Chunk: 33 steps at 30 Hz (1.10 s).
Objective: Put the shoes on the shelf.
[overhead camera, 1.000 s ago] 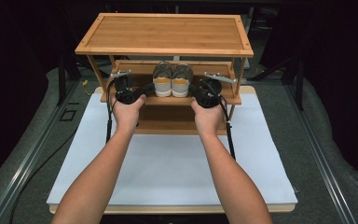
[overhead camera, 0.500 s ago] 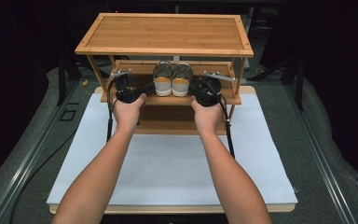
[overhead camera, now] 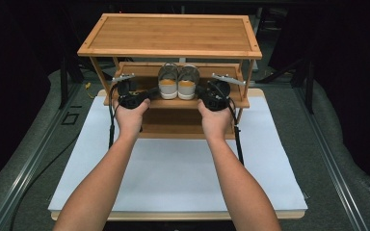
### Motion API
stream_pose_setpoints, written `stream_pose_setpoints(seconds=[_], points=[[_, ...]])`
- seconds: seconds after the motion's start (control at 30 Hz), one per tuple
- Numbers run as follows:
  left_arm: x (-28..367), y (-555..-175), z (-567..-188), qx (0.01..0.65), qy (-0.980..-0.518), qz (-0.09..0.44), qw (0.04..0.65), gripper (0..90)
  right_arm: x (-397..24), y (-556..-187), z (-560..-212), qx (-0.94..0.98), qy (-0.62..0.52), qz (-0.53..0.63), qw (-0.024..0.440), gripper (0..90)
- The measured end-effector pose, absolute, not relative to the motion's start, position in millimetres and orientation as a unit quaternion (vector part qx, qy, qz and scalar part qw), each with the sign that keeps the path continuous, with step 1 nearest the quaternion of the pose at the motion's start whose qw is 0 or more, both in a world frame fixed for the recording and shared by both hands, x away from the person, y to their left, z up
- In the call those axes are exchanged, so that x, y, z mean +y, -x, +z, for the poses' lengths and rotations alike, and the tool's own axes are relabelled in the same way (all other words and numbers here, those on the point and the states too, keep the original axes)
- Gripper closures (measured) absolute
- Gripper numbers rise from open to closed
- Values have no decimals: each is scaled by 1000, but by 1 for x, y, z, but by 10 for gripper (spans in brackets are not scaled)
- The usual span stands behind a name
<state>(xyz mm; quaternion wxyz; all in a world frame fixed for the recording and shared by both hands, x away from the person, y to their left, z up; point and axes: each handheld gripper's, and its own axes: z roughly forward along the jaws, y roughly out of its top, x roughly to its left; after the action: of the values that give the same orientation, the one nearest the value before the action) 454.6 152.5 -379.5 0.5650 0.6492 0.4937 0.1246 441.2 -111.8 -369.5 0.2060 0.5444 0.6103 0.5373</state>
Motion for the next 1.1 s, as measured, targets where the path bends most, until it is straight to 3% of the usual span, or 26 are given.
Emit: stream_pose_setpoints(seconds=[0.47, 0.73, 1.1], points=[[161, -424, -377, 467, -670, 124, 564, 861, -115, -410, -366, 640, -512, 532, 212, 848], [174, -398, -377, 437, -691, 129, 560, 800, -126, -381, -378, 666, -498, 519, 197, 764], [185, -365, -402, 419, -710, 114, 554, 692, -144, -340, -401, 691, -478, 483, 246, 693]])
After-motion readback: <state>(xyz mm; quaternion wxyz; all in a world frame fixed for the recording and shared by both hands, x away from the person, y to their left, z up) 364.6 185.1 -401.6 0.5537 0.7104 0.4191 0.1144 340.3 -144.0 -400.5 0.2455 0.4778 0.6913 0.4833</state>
